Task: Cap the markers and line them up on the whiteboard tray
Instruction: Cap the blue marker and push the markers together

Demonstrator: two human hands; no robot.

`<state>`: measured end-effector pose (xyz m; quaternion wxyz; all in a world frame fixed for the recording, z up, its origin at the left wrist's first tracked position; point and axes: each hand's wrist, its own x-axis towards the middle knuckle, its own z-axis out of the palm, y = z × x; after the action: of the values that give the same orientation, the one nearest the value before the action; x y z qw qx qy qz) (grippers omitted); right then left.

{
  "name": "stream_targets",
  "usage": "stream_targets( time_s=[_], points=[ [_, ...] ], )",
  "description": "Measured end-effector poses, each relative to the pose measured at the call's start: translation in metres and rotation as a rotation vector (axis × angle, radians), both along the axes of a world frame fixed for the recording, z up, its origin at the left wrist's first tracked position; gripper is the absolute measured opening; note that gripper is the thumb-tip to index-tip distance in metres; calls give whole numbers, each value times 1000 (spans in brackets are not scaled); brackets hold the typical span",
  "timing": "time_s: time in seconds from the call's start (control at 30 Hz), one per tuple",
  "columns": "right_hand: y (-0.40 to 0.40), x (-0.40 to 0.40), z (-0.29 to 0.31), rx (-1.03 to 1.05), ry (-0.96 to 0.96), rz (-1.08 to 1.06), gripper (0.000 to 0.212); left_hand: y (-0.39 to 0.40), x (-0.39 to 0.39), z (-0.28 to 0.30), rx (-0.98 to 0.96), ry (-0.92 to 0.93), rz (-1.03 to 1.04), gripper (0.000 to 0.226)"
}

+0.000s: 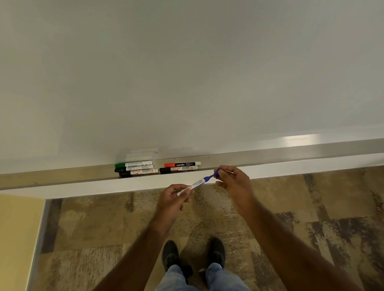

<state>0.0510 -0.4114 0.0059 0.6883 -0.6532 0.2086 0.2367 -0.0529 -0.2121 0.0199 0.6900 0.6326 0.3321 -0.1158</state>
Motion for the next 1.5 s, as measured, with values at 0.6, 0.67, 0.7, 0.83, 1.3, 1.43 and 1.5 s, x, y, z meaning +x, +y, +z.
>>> stream_targets(
  time_s=[0.6, 0.67, 0.7, 0.83, 1.3, 1.43, 1.5],
  points=[
    [34, -32, 3, -18, -58, 158, 52, 3, -12, 8, 13, 26, -131, 18],
    [40, -35, 3, -55, -60, 160, 62, 1, -13, 10, 18, 25, -166, 19],
    [42, -36, 3, -60, -63, 148, 65, 0, -13, 11, 17, 23, -173, 20],
    [50, -39, 5, -32, -71, 119, 62, -2, -15, 12, 13, 13, -166, 20],
    [50, -44, 5, -50, -117, 47, 59, -5, -17, 14, -10, 3, -187, 18],
    [49, -41, 3, -102, -135, 46, 57, -7, -17, 12, -11, 6, -199, 16],
    [50, -40, 1, -125, -147, 64, 54, -9, -18, 9, -4, 18, -212, 16]
  ],
)
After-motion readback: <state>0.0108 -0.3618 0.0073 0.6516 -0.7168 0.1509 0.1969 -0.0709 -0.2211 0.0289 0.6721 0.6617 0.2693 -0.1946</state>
